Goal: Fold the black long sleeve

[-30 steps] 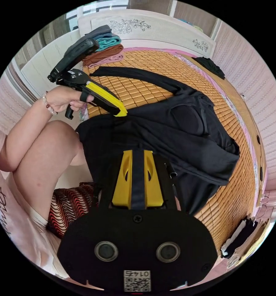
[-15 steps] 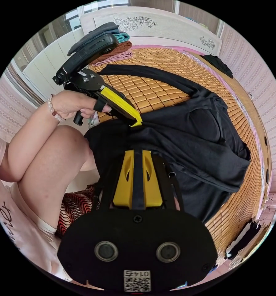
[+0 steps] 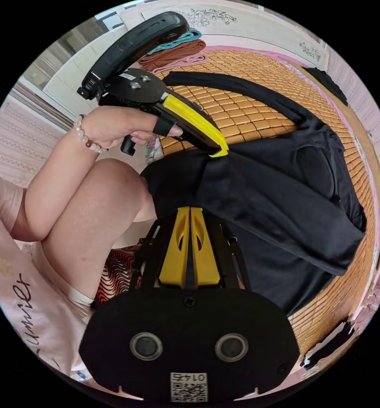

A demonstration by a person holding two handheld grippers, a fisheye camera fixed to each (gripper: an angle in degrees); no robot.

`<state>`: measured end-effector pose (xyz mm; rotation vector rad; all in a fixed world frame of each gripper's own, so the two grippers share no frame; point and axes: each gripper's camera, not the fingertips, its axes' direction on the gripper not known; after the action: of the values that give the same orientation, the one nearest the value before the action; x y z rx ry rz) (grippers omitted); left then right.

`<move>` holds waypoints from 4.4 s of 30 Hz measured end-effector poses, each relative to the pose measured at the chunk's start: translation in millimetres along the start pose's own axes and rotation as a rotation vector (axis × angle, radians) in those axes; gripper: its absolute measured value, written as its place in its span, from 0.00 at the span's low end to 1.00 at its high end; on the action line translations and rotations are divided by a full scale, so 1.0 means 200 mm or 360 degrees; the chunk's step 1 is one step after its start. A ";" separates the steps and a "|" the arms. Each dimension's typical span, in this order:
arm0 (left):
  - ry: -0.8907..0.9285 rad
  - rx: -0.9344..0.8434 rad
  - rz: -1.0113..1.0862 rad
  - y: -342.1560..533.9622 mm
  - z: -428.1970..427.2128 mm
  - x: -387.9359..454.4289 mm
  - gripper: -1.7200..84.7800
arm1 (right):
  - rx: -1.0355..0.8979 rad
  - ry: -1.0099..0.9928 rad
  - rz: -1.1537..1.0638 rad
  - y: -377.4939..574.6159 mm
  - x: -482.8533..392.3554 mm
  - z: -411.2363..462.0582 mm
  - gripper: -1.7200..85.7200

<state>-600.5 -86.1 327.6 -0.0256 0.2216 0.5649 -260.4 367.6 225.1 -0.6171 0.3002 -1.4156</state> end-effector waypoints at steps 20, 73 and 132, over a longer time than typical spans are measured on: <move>-0.0230 0.0727 -0.0711 0.58 -0.51 -0.48 0.06 | 0.0227 0.0160 -0.0141 -0.47 0.05 -0.31 0.08; -0.0596 0.1040 -0.1637 1.07 -0.49 -0.77 0.01 | 0.0261 -0.0354 -0.0829 -1.25 0.50 0.15 0.02; -0.0228 0.0204 0.0186 -1.13 0.73 0.46 0.01 | 0.0564 0.0170 0.0539 0.55 2.78 0.02 0.02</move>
<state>-374.2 -215.5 442.0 0.1525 0.1199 0.6650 -82.6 -170.1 256.5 -0.1884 0.2182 -1.1385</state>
